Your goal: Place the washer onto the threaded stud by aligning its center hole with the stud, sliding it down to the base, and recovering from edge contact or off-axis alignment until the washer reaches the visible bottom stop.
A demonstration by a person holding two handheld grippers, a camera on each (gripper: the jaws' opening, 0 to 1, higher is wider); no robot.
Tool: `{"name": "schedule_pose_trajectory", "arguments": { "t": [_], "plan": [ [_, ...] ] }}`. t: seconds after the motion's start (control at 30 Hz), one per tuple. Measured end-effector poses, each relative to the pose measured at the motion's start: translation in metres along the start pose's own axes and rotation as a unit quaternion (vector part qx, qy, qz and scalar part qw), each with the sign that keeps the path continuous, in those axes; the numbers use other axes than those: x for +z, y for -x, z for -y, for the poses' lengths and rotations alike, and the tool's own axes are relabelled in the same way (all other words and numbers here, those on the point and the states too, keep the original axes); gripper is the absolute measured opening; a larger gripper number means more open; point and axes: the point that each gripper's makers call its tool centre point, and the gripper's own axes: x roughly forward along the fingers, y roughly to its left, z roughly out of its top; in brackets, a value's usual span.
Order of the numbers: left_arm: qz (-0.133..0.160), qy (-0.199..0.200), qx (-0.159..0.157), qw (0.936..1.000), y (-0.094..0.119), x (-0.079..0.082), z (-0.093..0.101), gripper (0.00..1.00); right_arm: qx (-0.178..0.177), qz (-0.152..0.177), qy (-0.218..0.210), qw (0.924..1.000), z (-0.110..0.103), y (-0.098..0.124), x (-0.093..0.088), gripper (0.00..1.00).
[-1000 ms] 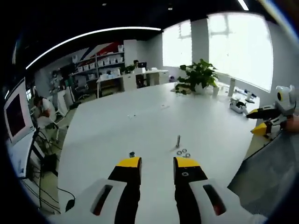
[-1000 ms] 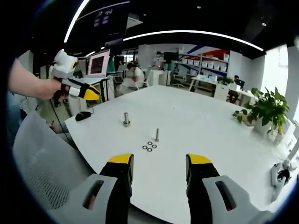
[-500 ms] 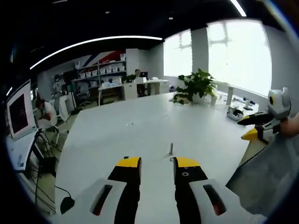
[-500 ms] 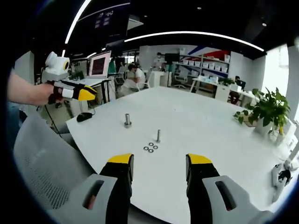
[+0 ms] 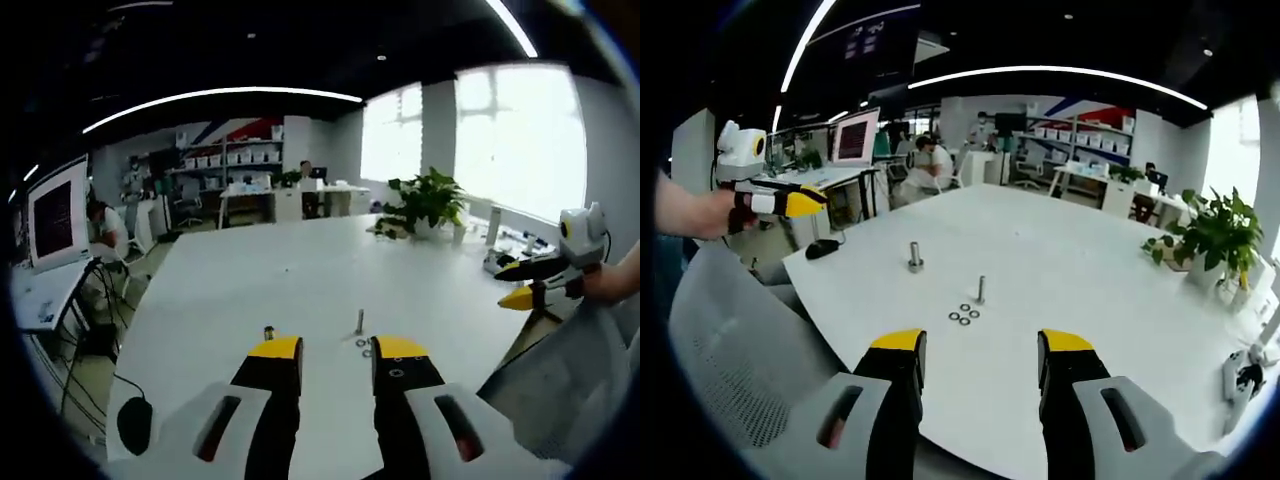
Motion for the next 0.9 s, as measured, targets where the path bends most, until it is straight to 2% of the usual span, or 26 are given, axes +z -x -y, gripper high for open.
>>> {"name": "schedule_pose_trajectory", "arguments": {
  "t": [0.1, 0.3, 0.47, 0.6, 0.67, 0.73, 0.9],
  "plan": [
    [0.017, -0.004, -0.001, 0.9999, 0.008, 0.009, 0.005, 0.26, -0.001, 0.002, -0.004, 1.0000, 0.002, -0.001, 0.001, 0.47],
    [0.003, -0.042, -0.005, 0.9991, 0.016, -0.001, 0.007, 0.25, 0.002, 0.001, 0.001, 1.0000, -0.002, -0.001, 0.001, 0.47],
    [0.014, -0.008, 0.013, 0.9998, 0.016, 0.000, -0.004, 0.25, 0.006, -0.003, 0.002, 1.0000, -0.004, -0.001, -0.001, 0.47],
    [0.025, -0.013, 0.038, 0.9989, 0.019, 0.003, -0.013, 0.25, 0.006, -0.003, 0.000, 1.0000, -0.004, -0.002, 0.000, 0.47],
    [0.029, -0.016, 0.036, 0.9988, 0.020, 0.002, -0.011, 0.25, 0.011, -0.007, 0.001, 0.9999, -0.006, -0.002, -0.002, 0.47],
    [0.013, -0.023, 0.027, 0.9993, 0.018, -0.004, -0.005, 0.27, 0.014, -0.009, 0.004, 0.9999, -0.008, -0.002, -0.003, 0.47],
    [0.014, -0.059, 0.007, 0.9982, 0.014, -0.002, 0.008, 0.27, 0.017, -0.008, 0.000, 0.9998, -0.008, -0.002, -0.002, 0.47]
  ]
}}
